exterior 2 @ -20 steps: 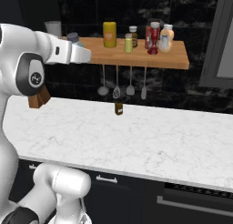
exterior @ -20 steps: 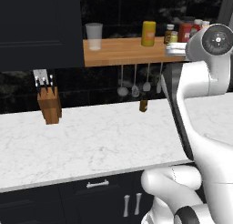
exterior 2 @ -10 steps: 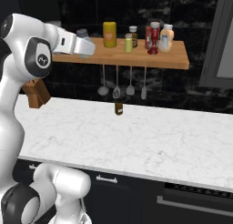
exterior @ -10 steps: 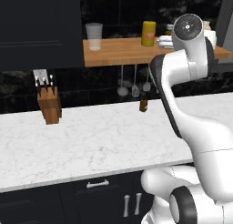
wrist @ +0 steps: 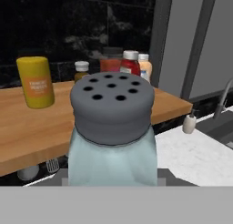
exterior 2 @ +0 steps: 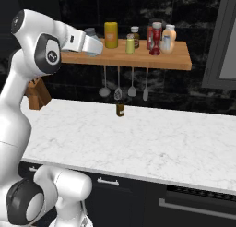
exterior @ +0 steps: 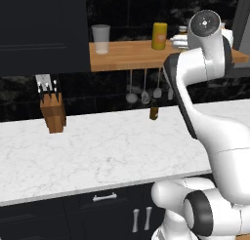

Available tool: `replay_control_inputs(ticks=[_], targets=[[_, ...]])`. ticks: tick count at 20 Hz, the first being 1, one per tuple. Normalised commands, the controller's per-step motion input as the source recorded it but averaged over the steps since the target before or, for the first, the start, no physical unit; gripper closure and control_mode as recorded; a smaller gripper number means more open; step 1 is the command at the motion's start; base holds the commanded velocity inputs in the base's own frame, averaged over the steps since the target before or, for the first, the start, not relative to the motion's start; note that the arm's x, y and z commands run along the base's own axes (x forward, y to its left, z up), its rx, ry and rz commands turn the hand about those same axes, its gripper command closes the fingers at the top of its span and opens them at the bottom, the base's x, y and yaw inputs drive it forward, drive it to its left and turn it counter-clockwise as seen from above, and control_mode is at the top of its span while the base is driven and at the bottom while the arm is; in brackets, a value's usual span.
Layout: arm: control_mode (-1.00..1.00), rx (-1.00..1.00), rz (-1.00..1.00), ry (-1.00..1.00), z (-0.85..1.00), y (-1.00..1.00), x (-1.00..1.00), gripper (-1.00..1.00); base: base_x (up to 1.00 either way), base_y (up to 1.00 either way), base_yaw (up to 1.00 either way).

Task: Put the shaker and condiment bottle from the counter next to their counterparts in the cabinet.

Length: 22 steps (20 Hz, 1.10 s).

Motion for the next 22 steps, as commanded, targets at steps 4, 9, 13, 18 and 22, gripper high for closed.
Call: replay_control_inputs(ticks=[4,9,13,18,22], targets=[[-1.00,0.00,0.00,0.00,-0.11,0.10,0.29,1.00,0.00,0.00,0.00],[-1.00,0.00,0.00,0.00,-0.05,0.00,0.41,1.00,0.00,0.00,0.00],[-1.00,0.00,0.00,0.01,-0.03,0.00,0.43,1.00,0.00,0.00,0.00],[-1.00,0.00,0.00,0.00,-0.02,0.00,0.28,1.00,0.00,0.00,0.00],[-1.00,0.00,0.00,0.00,-0.03,0.00,0.20,1.00,0.00,0.00,0.00]])
